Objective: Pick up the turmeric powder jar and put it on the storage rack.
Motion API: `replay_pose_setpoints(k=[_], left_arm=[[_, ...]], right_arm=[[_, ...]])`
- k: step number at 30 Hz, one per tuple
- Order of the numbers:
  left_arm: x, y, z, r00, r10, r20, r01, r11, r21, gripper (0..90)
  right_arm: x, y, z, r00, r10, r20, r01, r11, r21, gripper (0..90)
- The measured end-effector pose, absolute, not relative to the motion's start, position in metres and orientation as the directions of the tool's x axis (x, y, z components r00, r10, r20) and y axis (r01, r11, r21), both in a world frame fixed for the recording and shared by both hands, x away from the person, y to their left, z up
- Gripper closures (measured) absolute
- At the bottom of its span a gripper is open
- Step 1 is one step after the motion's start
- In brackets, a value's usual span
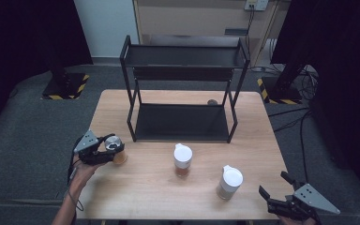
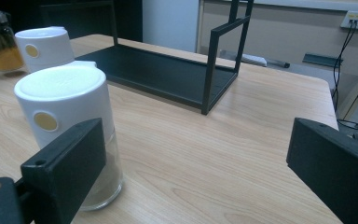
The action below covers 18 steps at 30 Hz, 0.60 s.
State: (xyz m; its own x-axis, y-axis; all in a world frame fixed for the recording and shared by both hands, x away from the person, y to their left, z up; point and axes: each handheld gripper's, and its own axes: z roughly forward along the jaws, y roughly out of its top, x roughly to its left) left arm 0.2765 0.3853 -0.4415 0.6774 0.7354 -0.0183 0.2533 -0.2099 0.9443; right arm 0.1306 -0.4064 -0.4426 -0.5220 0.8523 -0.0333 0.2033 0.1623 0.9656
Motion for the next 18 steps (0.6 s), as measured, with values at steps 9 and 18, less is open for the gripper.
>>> replay_pose_setpoints(k=[9,18], left_arm=[[0.287,0.362,-0.428,0.733,0.680,-0.019,0.220,-0.211,0.952,34.1],[0.303,0.336,-0.416,0.750,0.661,-0.024,0.230,-0.227,0.946,34.2]], right_arm=[[0.130,-0.407,-0.442,-0.523,0.851,-0.032,0.203,0.162,0.966,4.8],[0.130,-0.407,-0.442,-0.523,0.852,-0.032,0.204,0.161,0.966,4.8]])
